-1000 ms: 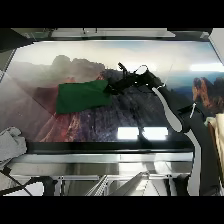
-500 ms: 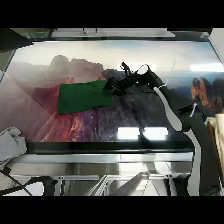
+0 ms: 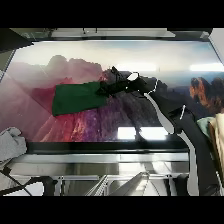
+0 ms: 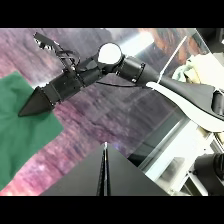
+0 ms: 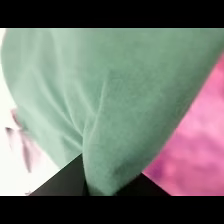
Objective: Fold the shirts.
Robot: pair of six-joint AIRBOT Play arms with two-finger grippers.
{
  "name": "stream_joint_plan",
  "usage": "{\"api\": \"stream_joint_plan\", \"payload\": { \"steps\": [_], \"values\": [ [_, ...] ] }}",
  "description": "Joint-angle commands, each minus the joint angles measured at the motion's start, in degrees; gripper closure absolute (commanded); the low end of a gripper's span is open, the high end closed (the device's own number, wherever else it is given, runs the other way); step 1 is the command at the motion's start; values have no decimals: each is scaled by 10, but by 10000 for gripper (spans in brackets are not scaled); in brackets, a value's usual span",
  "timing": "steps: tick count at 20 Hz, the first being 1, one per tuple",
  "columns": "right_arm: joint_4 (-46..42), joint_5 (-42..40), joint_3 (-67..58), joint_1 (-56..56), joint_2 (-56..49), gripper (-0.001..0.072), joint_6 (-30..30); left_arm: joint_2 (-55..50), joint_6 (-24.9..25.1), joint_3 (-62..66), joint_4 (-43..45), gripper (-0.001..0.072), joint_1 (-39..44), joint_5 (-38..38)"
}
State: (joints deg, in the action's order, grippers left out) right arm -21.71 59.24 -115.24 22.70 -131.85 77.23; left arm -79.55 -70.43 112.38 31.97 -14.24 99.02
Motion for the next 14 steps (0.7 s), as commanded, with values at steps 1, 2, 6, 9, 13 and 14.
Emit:
{"api": "stream_joint_plan", "payload": {
  "steps": [1, 2, 6, 9, 13, 14],
  "values": [
    [20, 33, -1, -22, 50, 680, -7, 0, -1, 0, 0, 704, 0, 0],
    [20, 44, -1, -42, 81, 681, -7, 0, -1, 0, 0, 704, 0, 1],
    [-131, 78, -1, -165, 241, 680, 90, 0, -1, 0, 0, 704, 1, 1],
    [-377, 127, -1, -273, 364, 680, 225, 0, -1, 0, 0, 704, 1, 1],
    [-482, 275, -1, -430, 431, 679, 274, 0, -1, 0, 0, 704, 1, 0],
    [-482, 303, -1, -467, 431, 680, 276, 0, -1, 0, 0, 704, 1, 0]
  ]
}}
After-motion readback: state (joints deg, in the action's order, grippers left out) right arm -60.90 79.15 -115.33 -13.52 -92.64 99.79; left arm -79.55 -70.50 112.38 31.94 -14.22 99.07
